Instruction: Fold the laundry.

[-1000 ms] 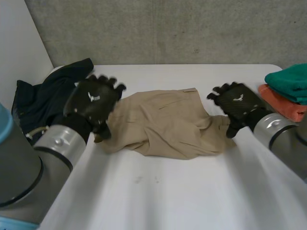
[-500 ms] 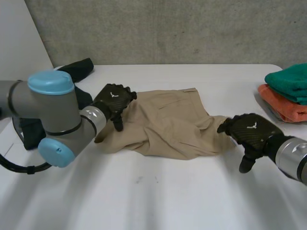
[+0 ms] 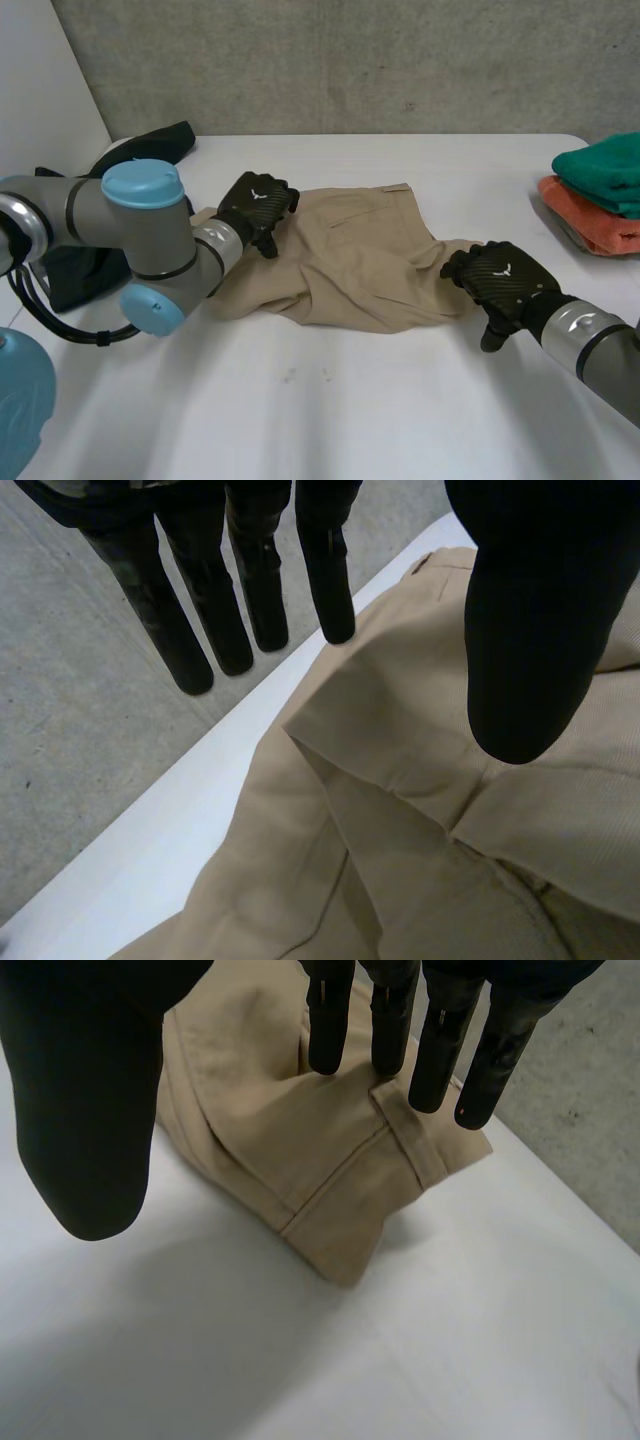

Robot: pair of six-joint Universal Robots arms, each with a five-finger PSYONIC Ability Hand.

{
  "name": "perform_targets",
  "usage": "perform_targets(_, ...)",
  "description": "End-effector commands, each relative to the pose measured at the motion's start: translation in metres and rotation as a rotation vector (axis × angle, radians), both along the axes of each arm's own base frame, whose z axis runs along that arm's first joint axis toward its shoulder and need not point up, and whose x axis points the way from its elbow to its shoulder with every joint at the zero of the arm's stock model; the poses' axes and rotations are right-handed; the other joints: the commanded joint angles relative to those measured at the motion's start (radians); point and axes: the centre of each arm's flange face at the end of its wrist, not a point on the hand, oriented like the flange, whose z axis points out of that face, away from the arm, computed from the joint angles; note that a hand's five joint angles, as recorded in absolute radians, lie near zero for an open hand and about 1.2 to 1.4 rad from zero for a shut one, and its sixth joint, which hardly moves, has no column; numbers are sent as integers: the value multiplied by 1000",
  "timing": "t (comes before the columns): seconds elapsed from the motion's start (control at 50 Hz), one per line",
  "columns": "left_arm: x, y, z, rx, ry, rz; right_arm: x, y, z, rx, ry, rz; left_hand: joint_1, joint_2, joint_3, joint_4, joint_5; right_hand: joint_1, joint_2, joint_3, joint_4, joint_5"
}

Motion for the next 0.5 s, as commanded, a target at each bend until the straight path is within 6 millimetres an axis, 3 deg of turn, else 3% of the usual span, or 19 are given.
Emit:
perform_targets(0.02,-2,-3,-11,11,-6,-1,16,-4,-7,-19,4,48,334,346,350,347,347,163,149,114,117,115)
perform_targets(0.2,-2,-4,-15,16,-13,4,26,-14,-21,-8,15,68,619,630,634,632,631,225,211,176,178,177)
perform_targets(0.26,-2,-4,-14,11,-14,12,28,-18,-26,-7,24,58,859,871,875,872,872,292,279,243,246,244)
perform_targets(0.42,0,-4,-6,1,-11,21,35,-29,-34,-44,32,48,862,874,878,875,875,474,460,425,428,426)
perform_targets(0.5,2,-2,12,-27,1,47,41,-34,-38,-62,39,57,862,874,878,875,875,592,578,542,545,543)
